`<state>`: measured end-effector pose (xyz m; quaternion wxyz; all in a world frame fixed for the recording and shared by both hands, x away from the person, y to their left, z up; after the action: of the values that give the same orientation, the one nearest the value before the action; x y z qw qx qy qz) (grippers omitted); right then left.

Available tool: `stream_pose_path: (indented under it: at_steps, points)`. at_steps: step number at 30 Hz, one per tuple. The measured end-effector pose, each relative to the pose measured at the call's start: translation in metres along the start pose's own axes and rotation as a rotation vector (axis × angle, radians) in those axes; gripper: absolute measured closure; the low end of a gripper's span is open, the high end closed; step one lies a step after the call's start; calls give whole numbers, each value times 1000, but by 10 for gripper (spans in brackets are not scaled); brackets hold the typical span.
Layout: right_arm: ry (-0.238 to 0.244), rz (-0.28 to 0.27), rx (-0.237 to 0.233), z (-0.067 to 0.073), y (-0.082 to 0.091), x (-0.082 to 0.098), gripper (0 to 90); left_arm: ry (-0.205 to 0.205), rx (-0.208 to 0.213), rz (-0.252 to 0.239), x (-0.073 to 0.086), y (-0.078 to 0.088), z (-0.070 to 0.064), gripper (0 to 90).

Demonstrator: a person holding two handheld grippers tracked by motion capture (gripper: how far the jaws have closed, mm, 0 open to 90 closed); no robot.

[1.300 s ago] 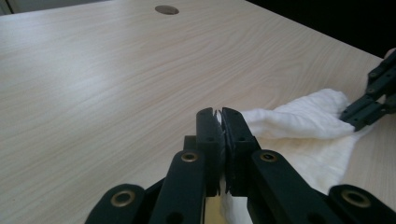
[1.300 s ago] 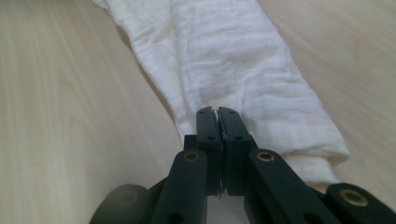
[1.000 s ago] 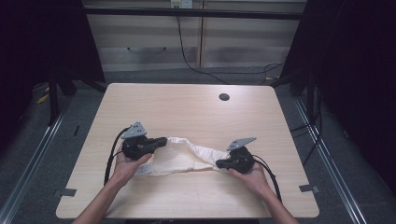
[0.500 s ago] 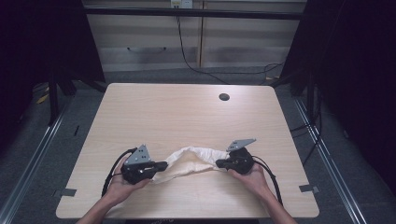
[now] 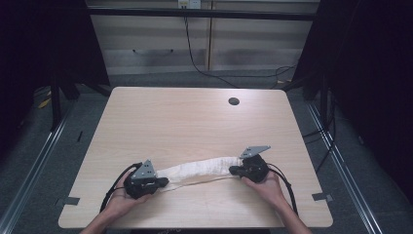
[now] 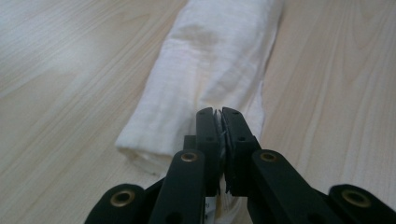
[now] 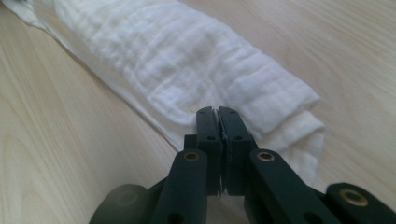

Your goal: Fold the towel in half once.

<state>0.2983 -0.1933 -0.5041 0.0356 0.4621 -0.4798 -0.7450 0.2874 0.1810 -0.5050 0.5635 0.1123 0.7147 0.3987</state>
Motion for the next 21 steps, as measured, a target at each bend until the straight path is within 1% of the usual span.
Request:
stream_pose_path:
  at_steps: [1,2,7,9,11,13,14,15,19,20,21]
  points:
    - [15,-3,13,0,2,2,885,16,9,-5,0,-1,1,866]
    - [19,-6,15,1,3,4,885,13,10,-7,0,-2,3,866]
    - [15,1,51,2,12,10,885,7,5,-7,0,-2,2,866]
    - [11,-8,55,1,16,12,886,20,11,-8,0,-2,3,866]
    - [7,-23,48,2,21,15,886,24,14,-9,0,-3,4,866]
    - [1,-26,46,3,26,19,886,21,15,-5,0,-3,5,865]
    - [-1,-29,44,3,28,21,886,25,18,-10,0,-3,5,866]
    - [-12,-37,33,4,30,24,886,31,18,-18,0,-4,5,865]
    - [-15,-40,25,7,34,29,886,35,17,-14,-1,-4,7,865]
    - [-21,-40,16,7,33,30,886,37,17,-14,-1,-4,7,865]
    - [-16,-40,9,7,32,32,886,33,17,-12,-1,-4,8,865]
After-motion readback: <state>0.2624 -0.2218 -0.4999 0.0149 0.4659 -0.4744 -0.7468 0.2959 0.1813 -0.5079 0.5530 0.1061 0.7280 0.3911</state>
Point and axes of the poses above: each handheld gripper's, and its own axes: y roughly backward along the jaws, x roughly out of its underside, z roughly to its left, the point moved 1 cm from there along -y, roughly forward along the jaws, and after that the axes turned 2 degrees about z, right-handed, at the moved point
